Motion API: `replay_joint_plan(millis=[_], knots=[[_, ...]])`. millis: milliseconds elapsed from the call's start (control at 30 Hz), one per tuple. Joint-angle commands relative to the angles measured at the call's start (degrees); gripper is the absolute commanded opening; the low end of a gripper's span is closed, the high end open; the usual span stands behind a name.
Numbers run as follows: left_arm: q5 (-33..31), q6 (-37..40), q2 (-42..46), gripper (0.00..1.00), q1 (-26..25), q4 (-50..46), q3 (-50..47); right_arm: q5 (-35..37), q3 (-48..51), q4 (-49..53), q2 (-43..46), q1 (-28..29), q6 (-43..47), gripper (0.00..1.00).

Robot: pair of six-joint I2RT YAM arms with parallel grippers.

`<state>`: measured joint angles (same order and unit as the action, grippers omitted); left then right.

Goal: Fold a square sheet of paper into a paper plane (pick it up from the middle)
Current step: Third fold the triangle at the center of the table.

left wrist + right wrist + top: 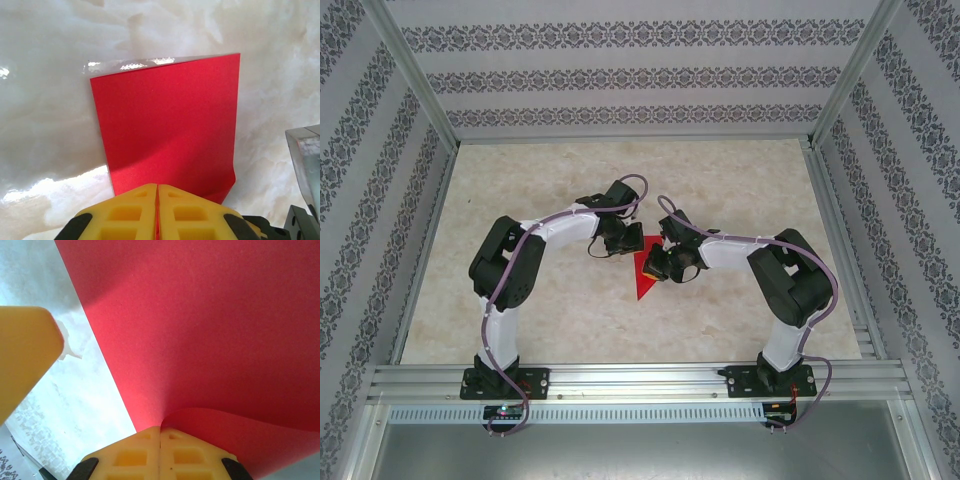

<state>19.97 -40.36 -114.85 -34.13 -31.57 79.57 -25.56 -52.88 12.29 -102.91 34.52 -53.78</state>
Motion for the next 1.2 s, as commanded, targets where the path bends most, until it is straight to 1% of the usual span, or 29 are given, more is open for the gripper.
replay_joint_plan(millis=[0, 67, 700, 800, 933, 1033, 1167], knots=[[-1.0, 0.8, -2.2, 0.1, 0.6, -2.1, 1.1, 0.7, -0.9, -1.9, -0.9, 0.6, 1.7, 0.04], [-0.9, 0.9, -2.9, 0.09, 0.6, -2.3, 1.1, 0.5, -0.7, -2.8, -1.0, 0.7, 1.9, 0.04], [-1.5, 1.3, -3.3, 0.08, 0.6, -4.0, 1.4, 1.2, -1.4, -0.7, -2.8, 0.8, 3.6, 0.05], [-2.0, 1.1, -2.0, 0.09, 0.6, -4.3, 1.5, 1.5, -1.4, 0.0, -3.1, 0.8, 3.6, 0.09], [-3.5, 0.3, 0.8, 0.12, 1.2, -4.9, 1.6, 1.7, -1.3, 0.3, -3.5, 0.8, 3.5, 0.16], [-5.3, -0.6, 2.8, 0.13, 2.5, -6.0, 1.2, 1.7, -1.3, 0.3, -3.7, 0.8, 3.3, 0.23], [-7.1, -2.5, 5.9, 0.14, 5.4, -5.8, -1.9, 1.7, -1.2, 0.4, -3.7, 0.7, 3.3, 0.3]])
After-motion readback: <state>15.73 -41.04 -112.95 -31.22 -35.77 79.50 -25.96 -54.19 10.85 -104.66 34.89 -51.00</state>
